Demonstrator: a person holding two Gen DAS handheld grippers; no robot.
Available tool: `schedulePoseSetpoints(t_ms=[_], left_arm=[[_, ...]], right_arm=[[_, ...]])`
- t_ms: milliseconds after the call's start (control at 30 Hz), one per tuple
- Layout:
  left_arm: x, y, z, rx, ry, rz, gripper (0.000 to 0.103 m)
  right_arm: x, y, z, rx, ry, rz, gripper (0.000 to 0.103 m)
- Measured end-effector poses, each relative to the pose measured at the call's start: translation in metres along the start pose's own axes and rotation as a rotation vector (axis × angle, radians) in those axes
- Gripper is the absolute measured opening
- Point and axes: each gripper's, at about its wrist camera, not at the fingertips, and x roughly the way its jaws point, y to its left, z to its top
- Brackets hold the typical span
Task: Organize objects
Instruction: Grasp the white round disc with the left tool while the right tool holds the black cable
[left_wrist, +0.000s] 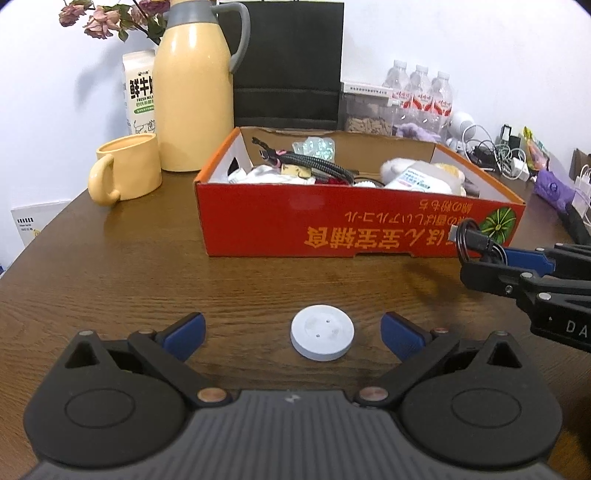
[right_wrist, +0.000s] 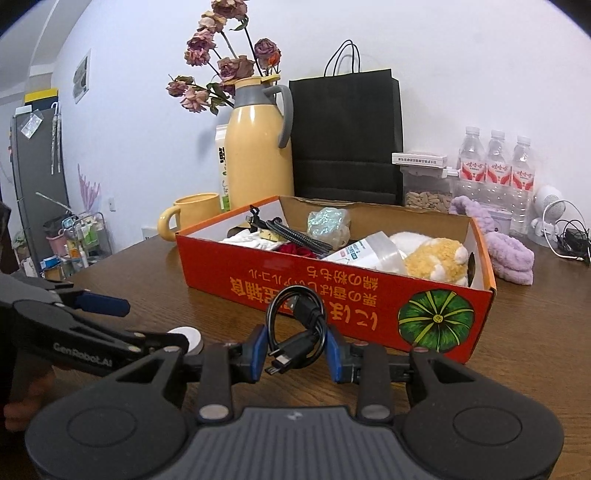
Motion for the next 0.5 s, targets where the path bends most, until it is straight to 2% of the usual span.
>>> schedulePoseSetpoints(t_ms=[400,467,500], left_arm=[[0.015,-0.01,0.001,0.019,0.059,0.029,0.102],[0.016,-0.011,0.001,0.019,0.067,0.017,0.079],[0.014,-0.012,0.001,0.024,0.057,0.023,0.072]], right_arm=[[0.0,-0.001,0.0,0.001,0.003,-0.006,0.032],[0.0,-0.001,0.0,0.003,0.006,-0.011,0.032],[0.0,-0.001,0.0,0.004,0.007,-0.012,0.032]])
